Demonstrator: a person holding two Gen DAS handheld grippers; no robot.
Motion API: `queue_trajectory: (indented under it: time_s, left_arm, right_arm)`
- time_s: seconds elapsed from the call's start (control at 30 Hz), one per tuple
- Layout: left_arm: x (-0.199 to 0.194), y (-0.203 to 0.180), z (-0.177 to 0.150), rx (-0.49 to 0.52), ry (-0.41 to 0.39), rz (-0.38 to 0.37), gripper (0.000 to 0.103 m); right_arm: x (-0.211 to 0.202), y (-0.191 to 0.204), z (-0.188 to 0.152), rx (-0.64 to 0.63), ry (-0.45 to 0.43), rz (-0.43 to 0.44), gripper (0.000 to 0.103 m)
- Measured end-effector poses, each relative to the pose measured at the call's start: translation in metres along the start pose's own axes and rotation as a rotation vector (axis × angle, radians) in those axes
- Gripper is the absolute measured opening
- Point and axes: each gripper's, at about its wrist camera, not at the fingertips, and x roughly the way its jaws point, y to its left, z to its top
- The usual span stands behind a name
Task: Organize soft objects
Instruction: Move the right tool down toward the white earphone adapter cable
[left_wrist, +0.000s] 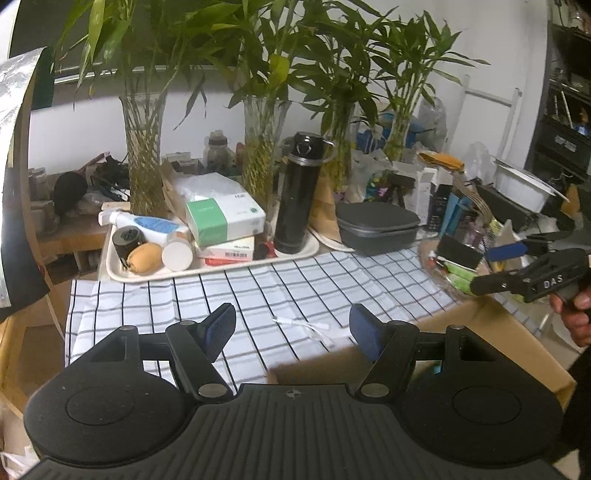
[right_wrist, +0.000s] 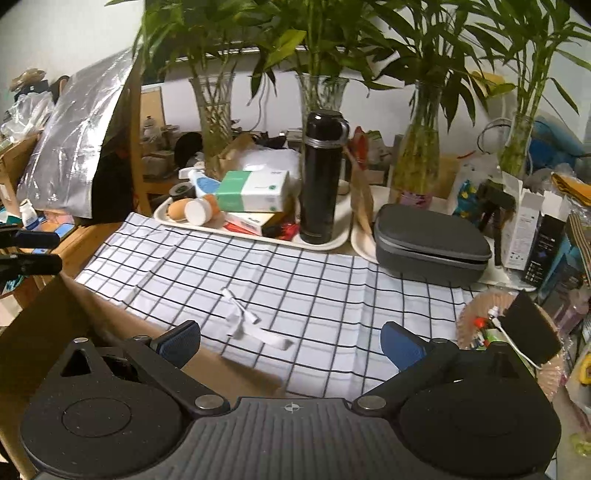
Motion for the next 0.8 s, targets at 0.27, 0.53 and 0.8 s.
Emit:
queue_trajectory:
  time_s: [0.27,0.53,0.8]
  left_arm:
    - [0.03,0.024,0.008,-0.073,-0.035,-0.009,0.067]
    - [0.061,0.032,0.004,-0.041,-0.022,0.005,0.067]
    - [0.082,0.041,0.002,-0.032,0.016,0.018,0.067]
  right_arm:
    - [0.016,-0.018,0.004,0.037,0.013,-0.026,0.103]
    - [0.034,-0.02,0.008,0.011,0.032,-0.029,0.103]
    - [0.052,-0.026,0.015,-0.029,0.054,-0.03,0.103]
